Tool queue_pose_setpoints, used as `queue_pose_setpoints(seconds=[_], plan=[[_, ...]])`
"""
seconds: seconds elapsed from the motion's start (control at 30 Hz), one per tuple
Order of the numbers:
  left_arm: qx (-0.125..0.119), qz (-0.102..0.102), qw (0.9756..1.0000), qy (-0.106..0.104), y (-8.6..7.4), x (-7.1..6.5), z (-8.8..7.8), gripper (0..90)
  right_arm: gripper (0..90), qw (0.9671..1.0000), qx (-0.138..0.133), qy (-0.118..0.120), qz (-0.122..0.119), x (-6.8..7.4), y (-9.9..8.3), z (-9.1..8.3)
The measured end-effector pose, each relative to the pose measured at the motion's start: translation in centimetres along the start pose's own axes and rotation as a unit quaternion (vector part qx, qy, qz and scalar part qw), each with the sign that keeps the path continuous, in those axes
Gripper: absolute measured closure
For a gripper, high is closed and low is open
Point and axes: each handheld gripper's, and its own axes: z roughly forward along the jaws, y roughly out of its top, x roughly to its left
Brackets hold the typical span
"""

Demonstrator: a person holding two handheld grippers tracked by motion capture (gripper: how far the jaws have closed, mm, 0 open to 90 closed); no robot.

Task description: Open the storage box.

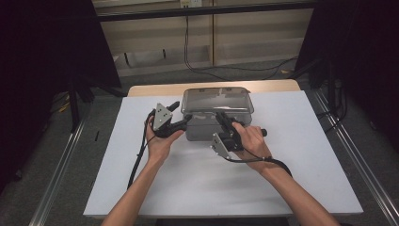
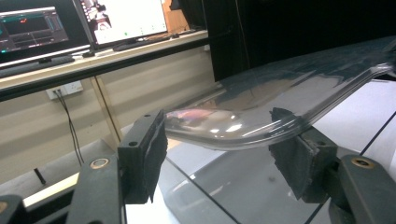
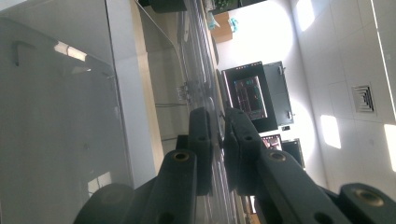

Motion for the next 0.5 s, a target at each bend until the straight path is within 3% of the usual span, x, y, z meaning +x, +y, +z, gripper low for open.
queue_pose_setpoints(seconds=[0.27,0.43,0.5], plan=[[-0.004,0.014,0.9999,-0.005,0.18,-0.06,0.39,39.6,81.3,1.0000,-0.003,0.002,0.004,-0.28,-0.06,0.03],[-0.003,0.015,0.9999,0.002,0.15,0.23,0.49,44.7,77.6,0.9997,-0.005,0.011,0.021,-0.54,-0.15,0.10],[-0.003,0.015,0.9999,0.002,0.10,0.36,0.54,45.7,75.4,0.9990,-0.007,0.018,0.041,-0.75,-0.36,0.22]])
